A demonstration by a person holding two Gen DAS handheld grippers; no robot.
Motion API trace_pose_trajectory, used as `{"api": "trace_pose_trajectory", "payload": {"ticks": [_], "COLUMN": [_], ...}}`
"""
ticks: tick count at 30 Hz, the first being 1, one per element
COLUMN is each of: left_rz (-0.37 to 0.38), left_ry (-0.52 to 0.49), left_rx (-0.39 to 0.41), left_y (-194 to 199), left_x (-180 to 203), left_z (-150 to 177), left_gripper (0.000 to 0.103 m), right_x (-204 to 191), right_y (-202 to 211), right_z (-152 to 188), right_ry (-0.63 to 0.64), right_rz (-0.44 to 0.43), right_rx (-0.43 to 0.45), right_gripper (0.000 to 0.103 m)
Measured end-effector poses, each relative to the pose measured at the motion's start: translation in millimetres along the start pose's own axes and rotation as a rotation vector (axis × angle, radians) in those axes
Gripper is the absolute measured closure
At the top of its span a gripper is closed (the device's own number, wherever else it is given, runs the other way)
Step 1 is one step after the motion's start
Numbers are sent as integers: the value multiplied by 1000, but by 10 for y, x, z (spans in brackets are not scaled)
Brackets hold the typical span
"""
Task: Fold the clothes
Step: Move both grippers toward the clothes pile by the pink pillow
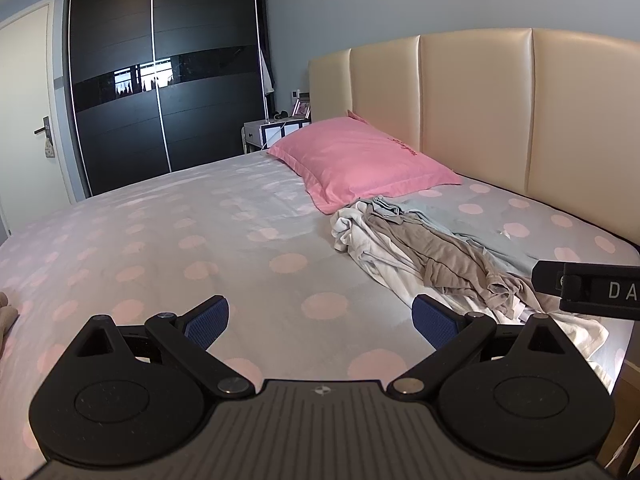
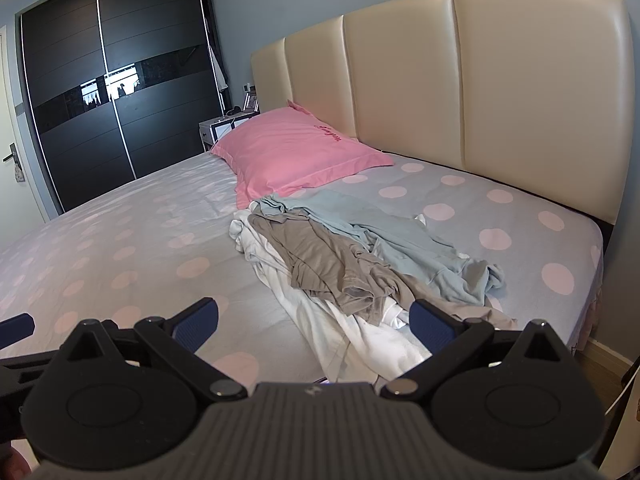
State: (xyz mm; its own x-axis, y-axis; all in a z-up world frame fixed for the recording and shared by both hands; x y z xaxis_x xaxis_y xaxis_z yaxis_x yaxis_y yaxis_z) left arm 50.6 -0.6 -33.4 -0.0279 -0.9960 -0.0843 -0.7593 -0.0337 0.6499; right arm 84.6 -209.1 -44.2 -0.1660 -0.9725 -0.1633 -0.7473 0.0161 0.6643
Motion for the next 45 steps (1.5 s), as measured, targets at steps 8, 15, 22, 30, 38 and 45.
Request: {"api": "trace_pose_trajectory", "payload": {"ticks": [8, 15, 22, 30, 38, 45], "left_rz": [-2, 1, 0, -11, -49, -79], "left_ry": [-3, -5, -8, -12, -5, -42], "left_rx": [-9, -17, -23, -30, -43, -63], "left_y": [-6, -16, -20, -36, -63, -103], "left_x": [19, 22, 37, 45, -68, -209], "left_z": [-12, -5, -4, -2, 23, 6], "left_gripper": [3, 3, 3, 3, 3, 3], "right_x": [2, 18, 37, 27, 109, 131], "right_y": [14, 14, 12, 42, -41, -117], "right_z": [-2, -2, -4, -15, -24, -135], "right_ry": [1, -11, -25, 9, 29, 39], "right_rz": [-3, -1, -5, 9, 48, 67], "right_rx": [0, -4, -11, 20, -13, -52], "right_gripper": [1, 1, 1, 1, 1, 1]}}
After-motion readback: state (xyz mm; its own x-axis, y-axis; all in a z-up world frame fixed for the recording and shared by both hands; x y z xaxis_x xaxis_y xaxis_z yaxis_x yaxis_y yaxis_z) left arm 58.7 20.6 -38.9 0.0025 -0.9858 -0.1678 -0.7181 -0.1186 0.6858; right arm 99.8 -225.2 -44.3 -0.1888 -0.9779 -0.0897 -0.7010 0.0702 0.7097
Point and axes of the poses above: each gripper's, at about its wrist camera, not at the fingertips, and y roughly against the way its jaws point, x to its right, z to its underside, the point moved 6 cm from there along -y, roughly the way its jaws point, and after that the axes turned 13 degrees about -x, right-handed, at the moved point
